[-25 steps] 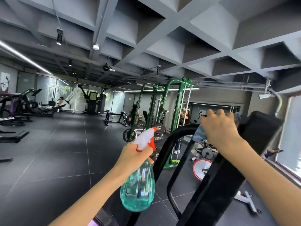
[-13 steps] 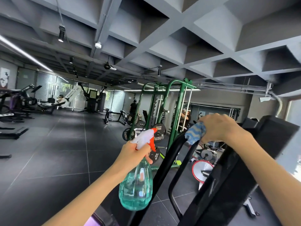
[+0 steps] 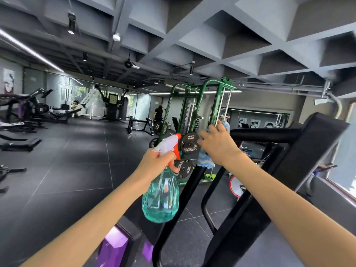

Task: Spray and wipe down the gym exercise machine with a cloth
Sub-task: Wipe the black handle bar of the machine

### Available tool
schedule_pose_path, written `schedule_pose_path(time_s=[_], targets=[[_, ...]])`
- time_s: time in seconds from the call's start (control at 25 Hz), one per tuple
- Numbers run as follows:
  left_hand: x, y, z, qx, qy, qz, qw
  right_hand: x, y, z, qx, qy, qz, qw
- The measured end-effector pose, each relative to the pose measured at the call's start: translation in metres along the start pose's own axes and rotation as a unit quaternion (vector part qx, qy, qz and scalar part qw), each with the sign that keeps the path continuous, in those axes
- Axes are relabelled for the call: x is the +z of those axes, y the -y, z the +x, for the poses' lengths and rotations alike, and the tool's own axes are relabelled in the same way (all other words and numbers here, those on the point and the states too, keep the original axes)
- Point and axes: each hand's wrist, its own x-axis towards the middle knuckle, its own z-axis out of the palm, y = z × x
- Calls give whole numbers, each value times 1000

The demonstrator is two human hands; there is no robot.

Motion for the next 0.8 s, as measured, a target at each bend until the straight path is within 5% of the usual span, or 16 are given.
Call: schedule_pose_path(time_s=[0.24, 0.32, 0.4, 0.52, 0.64, 0.8], targets=[[-18, 11, -6, -5, -8, -1, 1000, -12, 8, 9, 19, 186, 6, 982], [-22, 17, -5, -9, -12, -7, 1000, -3, 10, 7, 56, 114, 42, 991], [-26, 22, -4, -9, -13, -2, 1000, 11, 12, 2, 82, -39, 43, 995], [-29, 25, -3, -6, -2, 11, 1000, 36, 16, 5, 127, -233, 37, 963], [-27, 28, 0, -16, -9, 5, 1000, 46, 29, 10, 89, -228, 34, 969], [-28, 29, -3, -24, -16, -5, 1000, 67, 67, 10, -66, -154, 18, 986]])
